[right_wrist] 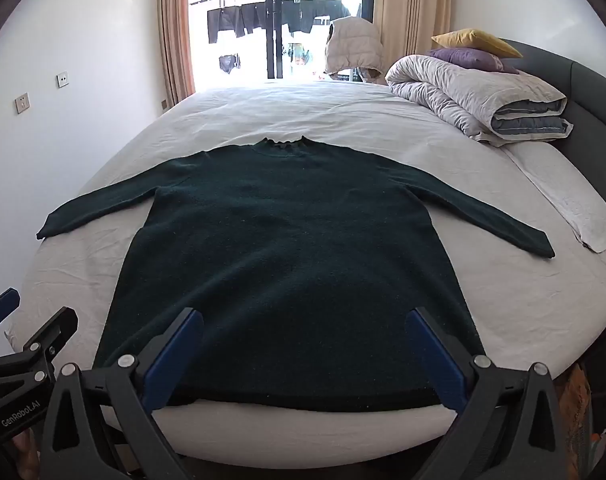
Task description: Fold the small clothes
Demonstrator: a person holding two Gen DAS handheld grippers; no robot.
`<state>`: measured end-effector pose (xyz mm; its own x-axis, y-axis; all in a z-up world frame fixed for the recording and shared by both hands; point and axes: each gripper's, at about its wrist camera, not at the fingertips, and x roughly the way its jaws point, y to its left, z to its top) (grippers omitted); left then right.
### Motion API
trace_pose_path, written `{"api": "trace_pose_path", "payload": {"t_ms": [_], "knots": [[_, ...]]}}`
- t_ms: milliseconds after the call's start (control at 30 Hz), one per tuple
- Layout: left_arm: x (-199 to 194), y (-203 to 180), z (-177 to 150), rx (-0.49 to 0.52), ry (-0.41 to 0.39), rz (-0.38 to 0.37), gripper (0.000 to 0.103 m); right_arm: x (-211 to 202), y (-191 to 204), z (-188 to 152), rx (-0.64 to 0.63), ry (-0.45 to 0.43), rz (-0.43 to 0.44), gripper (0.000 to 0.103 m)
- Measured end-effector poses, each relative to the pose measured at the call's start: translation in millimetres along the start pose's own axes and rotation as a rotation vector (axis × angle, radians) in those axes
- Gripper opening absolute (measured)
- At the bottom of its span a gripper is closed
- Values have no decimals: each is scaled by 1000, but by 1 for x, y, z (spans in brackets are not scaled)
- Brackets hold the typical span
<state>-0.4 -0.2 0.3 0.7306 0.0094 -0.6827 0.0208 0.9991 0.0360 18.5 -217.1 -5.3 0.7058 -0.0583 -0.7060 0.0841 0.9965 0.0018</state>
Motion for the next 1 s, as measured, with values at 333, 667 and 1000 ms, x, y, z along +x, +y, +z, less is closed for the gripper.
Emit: {"api": "trace_pose_path", "payload": {"t_ms": [333, 667, 1000], "knots": [[1, 0, -4, -10, 7, 1, 103, 2, 7, -1, -7, -4, -2, 103], [2, 0, -3, -16, 15, -1, 103, 3, 4, -3, -10, 2, -5, 103], [2, -1, -4, -17, 17, -3, 103, 7, 6, -6, -11, 6, -3, 103]]}}
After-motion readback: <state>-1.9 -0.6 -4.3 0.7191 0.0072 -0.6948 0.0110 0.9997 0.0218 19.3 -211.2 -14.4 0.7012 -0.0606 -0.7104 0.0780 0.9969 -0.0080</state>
